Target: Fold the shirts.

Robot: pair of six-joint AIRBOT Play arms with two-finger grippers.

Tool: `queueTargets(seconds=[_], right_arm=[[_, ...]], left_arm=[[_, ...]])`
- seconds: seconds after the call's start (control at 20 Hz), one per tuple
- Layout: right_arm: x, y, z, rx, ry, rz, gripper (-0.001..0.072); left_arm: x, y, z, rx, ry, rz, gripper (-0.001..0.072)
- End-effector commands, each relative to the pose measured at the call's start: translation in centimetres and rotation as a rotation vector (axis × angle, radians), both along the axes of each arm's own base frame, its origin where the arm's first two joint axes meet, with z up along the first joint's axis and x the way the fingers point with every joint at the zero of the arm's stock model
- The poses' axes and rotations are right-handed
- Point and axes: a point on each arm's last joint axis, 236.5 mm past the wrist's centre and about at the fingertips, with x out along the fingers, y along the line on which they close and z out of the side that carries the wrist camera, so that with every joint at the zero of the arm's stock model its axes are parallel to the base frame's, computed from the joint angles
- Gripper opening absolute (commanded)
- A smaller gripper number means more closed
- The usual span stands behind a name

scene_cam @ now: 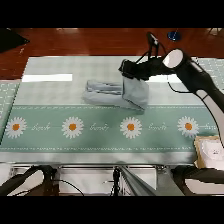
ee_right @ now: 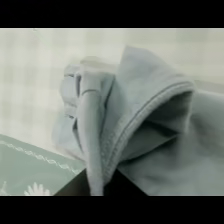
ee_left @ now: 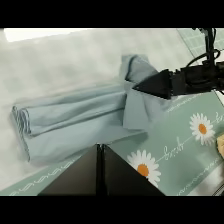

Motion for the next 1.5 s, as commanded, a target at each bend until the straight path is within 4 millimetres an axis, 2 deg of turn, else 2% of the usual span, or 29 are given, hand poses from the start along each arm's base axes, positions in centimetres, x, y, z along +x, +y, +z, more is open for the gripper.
queueTargets(seconds=[0.0,0.2,0.3,0.5,0.6,0.7,0.75,0.8,0.9,0.95,1.05,1.15,1.25,1.35,1.45], right_arm=[[1.4,3.2,-1.6,0.093,0.012,-0.053,0.0021],[0.8,5.6,-4.2,0.125,0.072,-0.048,0.0024],[0.7,6.9,-4.7,0.144,0.073,-0.046,0.0210],[1.6,9.6,-2.2,0.263,-0.013,-0.056,0.0438],[1.7,10.0,-0.7,0.319,-0.036,-0.036,0.0485],[2.4,9.1,0.9,0.331,-0.093,-0.032,0.0484],[3.0,8.0,2.0,0.333,-0.116,-0.044,0.0483],[3.6,6.7,3.0,0.332,-0.139,-0.055,0.0483],[4.2,3.2,5.1,0.305,-0.180,-0.051,0.0472],[4.1,1.0,5.7,0.270,-0.189,-0.034,0.0472],[3.4,-4.0,5.6,0.172,-0.160,-0.009,0.0472],[2.2,-9.8,4.2,0.041,-0.090,-0.018,0.0472],[0.7,-14.6,2.7,-0.070,-0.016,-0.024,0.0472],[-0.8,-17.6,1.5,-0.116,0.059,-0.019,0.0473],[-1.8,-19.3,0.7,-0.153,0.098,-0.004,0.0476]], left_arm=[[-0.5,-0.6,-1.4,0.006,0.043,-0.025,0.0024],[-1.0,-2.1,-3.3,0.000,0.089,-0.075,0.0024],[-1.3,-2.7,-4.4,-0.007,0.122,-0.093,0.0024],[-1.6,-3.7,-8.0,-0.012,0.191,-0.125,0.0024],[-0.7,-3.8,-10.7,-0.029,0.234,-0.097,0.0024],[0.6,-4.0,-14.1,-0.046,0.284,-0.067,0.0025],[1.0,-4.3,-15.9,-0.047,0.316,-0.075,0.0032],[1.5,-4.8,-17.6,-0.050,0.350,-0.080,0.0101],[2.5,-5.9,-20.8,-0.054,0.420,-0.098,0.0360],[3.0,-6.5,-22.5,-0.054,0.454,-0.103,0.0404],[3.8,-7.8,-25.5,-0.050,0.508,-0.128,0.0405],[4.5,-9.1,-28.0,-0.042,0.556,-0.162,0.0409],[5.6,-10.3,-30.0,-0.030,0.575,-0.200,0.0495],[7.0,-11.2,-31.7,-0.025,0.590,-0.218,0.0523],[8.2,-11.7,-33.1,-0.024,0.607,-0.239,0.0523]])
